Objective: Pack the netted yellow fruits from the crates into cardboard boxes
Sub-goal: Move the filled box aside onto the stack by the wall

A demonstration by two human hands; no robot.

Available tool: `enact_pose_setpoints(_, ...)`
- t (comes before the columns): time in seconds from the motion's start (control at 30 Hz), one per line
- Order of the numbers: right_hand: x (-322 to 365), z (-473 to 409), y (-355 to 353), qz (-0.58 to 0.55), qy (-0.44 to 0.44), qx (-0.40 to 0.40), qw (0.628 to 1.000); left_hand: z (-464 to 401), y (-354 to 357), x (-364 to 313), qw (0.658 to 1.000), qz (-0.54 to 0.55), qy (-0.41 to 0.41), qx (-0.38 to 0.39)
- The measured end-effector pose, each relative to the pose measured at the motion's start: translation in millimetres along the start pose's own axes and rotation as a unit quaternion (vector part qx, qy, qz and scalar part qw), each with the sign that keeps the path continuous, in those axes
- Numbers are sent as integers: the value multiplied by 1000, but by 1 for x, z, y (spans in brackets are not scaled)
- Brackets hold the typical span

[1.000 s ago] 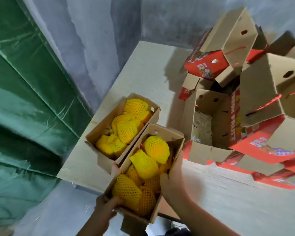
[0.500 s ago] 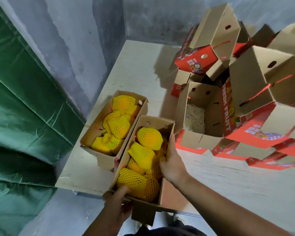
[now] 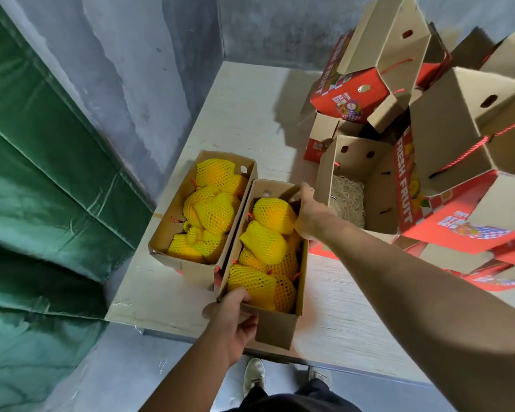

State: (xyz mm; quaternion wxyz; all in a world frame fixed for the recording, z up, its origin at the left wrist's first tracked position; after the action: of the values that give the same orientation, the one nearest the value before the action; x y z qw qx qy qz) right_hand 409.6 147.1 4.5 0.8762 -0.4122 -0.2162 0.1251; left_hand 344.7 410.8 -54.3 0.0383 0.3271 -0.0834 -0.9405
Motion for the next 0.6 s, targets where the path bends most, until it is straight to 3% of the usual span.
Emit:
enact_pose_setpoints(0.2,-3,-14,-2,-19,31,-9,999,-4,1,0,999,7,11,-33)
enact_pose_setpoints(0.37,-6,-23,-21,-49,89,93,990,-14,12,-13,999,-7,35,-19)
enact_pose_setpoints(0.43,-5,-17,-37,-69,53,52,995,-18,18,-15,999,6,31,9)
enact_pose_setpoints(0.53,-42,2,-52,-8,3,-126,992,-22,20,-10,998,38,30,30)
enact_pose_setpoints(0.6,-89,13,-36,41,49,-124,990,-18,19,-4,998,31,26,45)
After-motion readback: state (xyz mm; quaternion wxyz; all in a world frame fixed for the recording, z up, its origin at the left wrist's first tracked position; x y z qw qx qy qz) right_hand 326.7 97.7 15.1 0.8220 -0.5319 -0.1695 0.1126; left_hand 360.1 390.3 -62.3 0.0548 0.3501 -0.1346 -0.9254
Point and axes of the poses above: each hand's wrist, its own z-axis away from the middle knuckle, its own y-axis out of the palm, x = y × z, the point moved 7 cm from there along -z, towards the middle knuckle, and after that the axes turned 14 degrees about y, right-handed, at the moved point
